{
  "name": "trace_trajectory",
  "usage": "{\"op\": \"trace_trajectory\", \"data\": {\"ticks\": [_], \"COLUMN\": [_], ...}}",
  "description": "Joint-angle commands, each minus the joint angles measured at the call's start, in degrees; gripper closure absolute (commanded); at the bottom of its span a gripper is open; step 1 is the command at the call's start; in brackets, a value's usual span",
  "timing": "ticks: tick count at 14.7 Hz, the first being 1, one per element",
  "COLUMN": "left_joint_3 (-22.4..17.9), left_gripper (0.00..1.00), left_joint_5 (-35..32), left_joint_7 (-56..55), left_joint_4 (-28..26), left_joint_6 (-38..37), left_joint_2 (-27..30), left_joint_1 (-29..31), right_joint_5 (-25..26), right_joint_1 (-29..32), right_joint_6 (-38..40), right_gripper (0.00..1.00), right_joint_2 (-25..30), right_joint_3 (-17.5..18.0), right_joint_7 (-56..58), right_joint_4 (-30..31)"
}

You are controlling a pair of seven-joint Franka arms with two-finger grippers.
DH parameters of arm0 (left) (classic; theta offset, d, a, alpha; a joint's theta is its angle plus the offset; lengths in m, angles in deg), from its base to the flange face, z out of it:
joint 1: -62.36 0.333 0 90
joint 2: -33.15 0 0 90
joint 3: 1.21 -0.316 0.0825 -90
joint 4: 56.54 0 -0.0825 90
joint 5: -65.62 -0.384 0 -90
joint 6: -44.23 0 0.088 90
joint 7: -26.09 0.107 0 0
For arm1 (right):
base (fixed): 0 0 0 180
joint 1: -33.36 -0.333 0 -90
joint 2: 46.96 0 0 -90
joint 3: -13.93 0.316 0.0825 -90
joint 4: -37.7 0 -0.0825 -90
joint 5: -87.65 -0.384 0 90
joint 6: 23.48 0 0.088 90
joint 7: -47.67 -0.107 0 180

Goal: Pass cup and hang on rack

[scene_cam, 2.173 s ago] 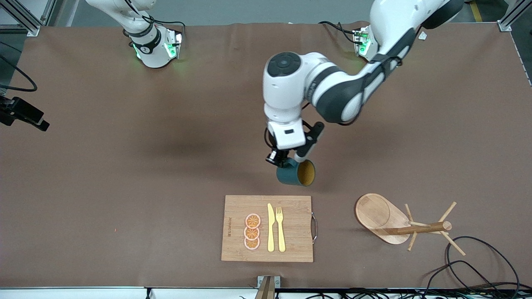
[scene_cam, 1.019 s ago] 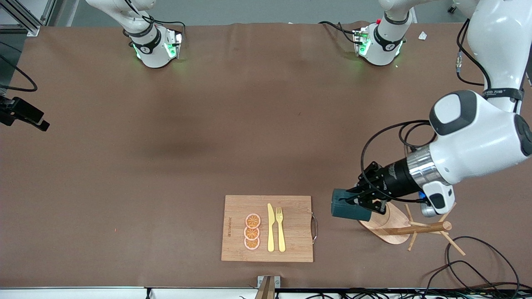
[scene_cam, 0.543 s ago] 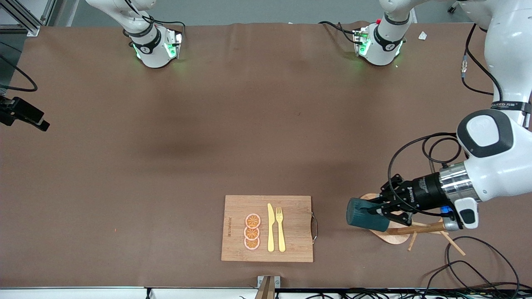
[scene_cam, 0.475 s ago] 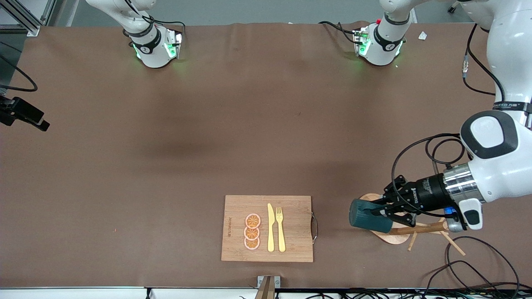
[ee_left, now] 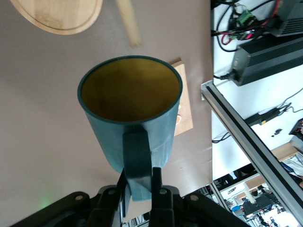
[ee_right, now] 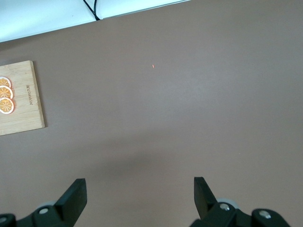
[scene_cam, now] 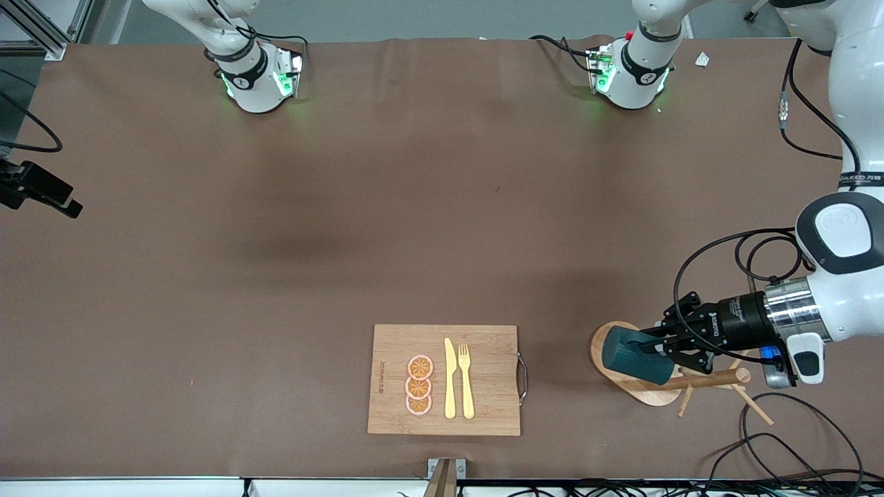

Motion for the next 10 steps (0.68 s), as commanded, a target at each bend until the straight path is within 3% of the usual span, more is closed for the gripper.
{"op": "trace_trajectory", "data": {"ticks": [1,5,10], "left_joint_3": [0.7,0.5,-1.6], "left_gripper": [0.98,0.98,0.98], "left_joint_5": [1.2,5.8,6.7], "left_joint_7": [1.8,4.2,5.5], "left_joint_4": [-0.3,-0.1,0.1], "left_joint_6": [-1.6,-2.0,-1.7], "left_joint_2": [-0.3,-1.0,-0.9], "left_joint_1": [1.4,2.9,3.3], "right_joint_5": [-0.8,-0.8,-0.8], "right_joint_1": [0.7,0.7,0.7], "right_joint_6": [-0.7,-0.7,-0.7], "right_gripper": [0.0,0.0,0.0], "right_joint_2": [2.1,2.1,2.1], "right_joint_3": [0.4,0.4,0.4], "right_joint_7": [0.5,0.5,0.5], "right_joint_4": [2.3,2.3,2.3]}}
